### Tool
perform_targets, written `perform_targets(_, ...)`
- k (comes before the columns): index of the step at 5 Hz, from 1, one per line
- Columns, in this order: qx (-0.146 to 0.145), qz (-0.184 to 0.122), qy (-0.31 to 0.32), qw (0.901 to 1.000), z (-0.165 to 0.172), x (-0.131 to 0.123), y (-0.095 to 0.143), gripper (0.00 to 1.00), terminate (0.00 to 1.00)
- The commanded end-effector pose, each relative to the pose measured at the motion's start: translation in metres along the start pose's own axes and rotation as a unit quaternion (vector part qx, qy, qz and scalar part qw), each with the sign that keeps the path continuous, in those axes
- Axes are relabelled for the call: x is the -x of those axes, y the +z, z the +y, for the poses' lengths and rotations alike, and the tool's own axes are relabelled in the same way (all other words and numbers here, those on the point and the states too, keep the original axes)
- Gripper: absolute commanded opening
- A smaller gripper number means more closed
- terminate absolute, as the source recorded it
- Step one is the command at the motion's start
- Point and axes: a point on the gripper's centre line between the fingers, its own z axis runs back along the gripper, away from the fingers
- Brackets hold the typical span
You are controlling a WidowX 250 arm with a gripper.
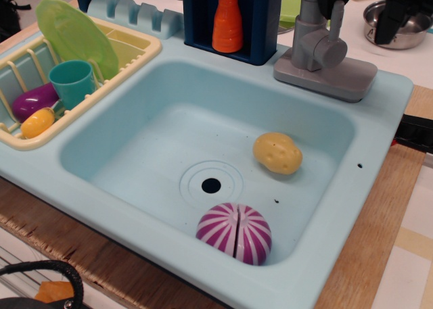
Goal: Turn lever vertical to-front
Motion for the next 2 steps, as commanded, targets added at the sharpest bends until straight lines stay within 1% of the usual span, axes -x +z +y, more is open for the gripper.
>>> perform_targets(1, -0.022, -0.016, -0.001, 0.9996, 0.0101, -0.0052, 0.0145, 0.0, 0.0)
perform_targets(2, -0.028, -0.018, 0.003, 0.9994, 0.0158, -0.0004, 0.0183, 0.0, 0.0)
